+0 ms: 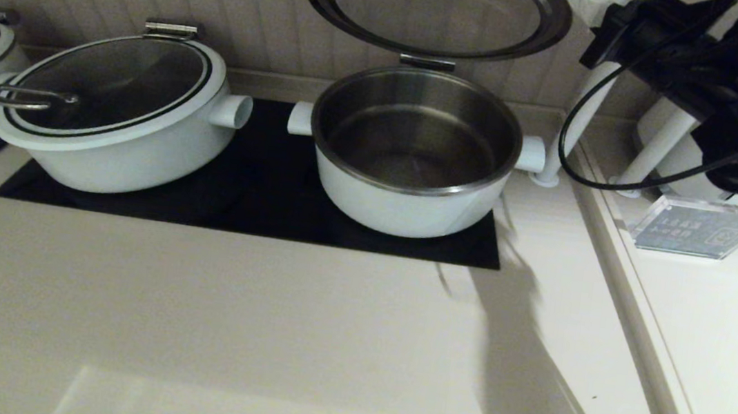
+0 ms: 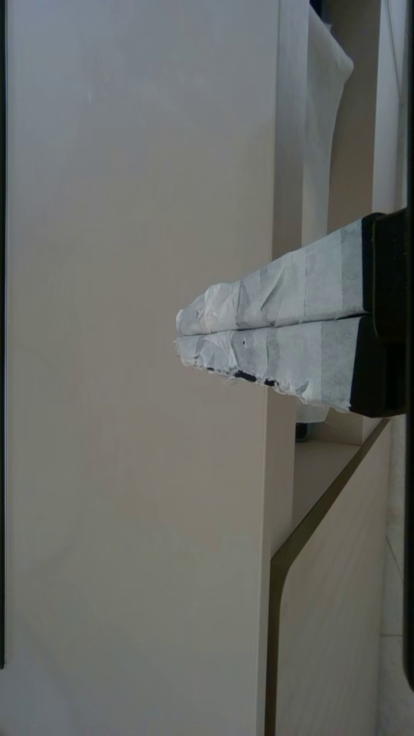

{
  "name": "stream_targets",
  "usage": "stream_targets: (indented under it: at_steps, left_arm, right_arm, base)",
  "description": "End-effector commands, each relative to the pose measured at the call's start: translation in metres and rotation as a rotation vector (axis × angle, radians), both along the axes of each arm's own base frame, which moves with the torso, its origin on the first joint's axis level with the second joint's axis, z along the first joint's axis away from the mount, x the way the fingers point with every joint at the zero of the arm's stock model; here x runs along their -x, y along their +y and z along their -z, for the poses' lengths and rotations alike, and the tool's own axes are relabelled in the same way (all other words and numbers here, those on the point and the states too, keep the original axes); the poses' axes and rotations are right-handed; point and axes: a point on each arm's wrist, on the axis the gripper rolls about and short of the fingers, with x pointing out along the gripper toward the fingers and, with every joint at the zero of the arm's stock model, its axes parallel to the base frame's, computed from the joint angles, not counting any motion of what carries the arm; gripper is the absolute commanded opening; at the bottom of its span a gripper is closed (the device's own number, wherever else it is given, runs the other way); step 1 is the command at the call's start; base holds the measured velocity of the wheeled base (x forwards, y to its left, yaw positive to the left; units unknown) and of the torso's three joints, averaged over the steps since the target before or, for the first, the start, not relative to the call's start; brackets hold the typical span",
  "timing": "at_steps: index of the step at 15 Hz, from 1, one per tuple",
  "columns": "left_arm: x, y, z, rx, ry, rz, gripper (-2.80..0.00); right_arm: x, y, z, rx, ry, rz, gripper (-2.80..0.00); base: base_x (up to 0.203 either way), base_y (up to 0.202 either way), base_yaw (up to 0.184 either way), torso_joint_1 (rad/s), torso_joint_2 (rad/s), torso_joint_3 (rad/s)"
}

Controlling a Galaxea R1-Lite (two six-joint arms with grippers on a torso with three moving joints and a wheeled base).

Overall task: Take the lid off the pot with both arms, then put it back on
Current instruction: Close the pot lid

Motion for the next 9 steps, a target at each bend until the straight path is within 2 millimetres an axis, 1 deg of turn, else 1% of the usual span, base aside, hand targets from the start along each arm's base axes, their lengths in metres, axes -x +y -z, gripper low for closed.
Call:
stream_targets:
  at_steps: [1,3,7,9]
  left_arm:
    - [0.000,0.000,0.000,0.000,-0.001,0.001,-2.80]
    - [0.000,0.000,0.000,0.000,0.000,0.000,-2.80]
    - [0.000,0.000,0.000,0.000,0.000,0.000,-2.80]
    - [0.000,0.000,0.000,0.000,-0.001,0.001,-2.80]
  right_arm:
    - [0.004,0.000,0.001,0.004,-0.003,-0.005,-2.80]
    - [0.004,0.000,0.008,0.006,-0.023,-0.016,-2.80]
    - [0.013,-0.002,0.026,0.019,0.008,-0.027,-2.80]
    - [0.016,-0.002,0.032,0.024,0.009,-0.034,-2.80]
  base:
    - [0.000,0.000,0.000,0.000,0.00,0.000]
    - [0.000,0.000,0.000,0.000,0.00,0.000]
    - [0.000,0.000,0.000,0.000,0.00,0.000]
    - [0.000,0.000,0.000,0.000,0.00,0.000]
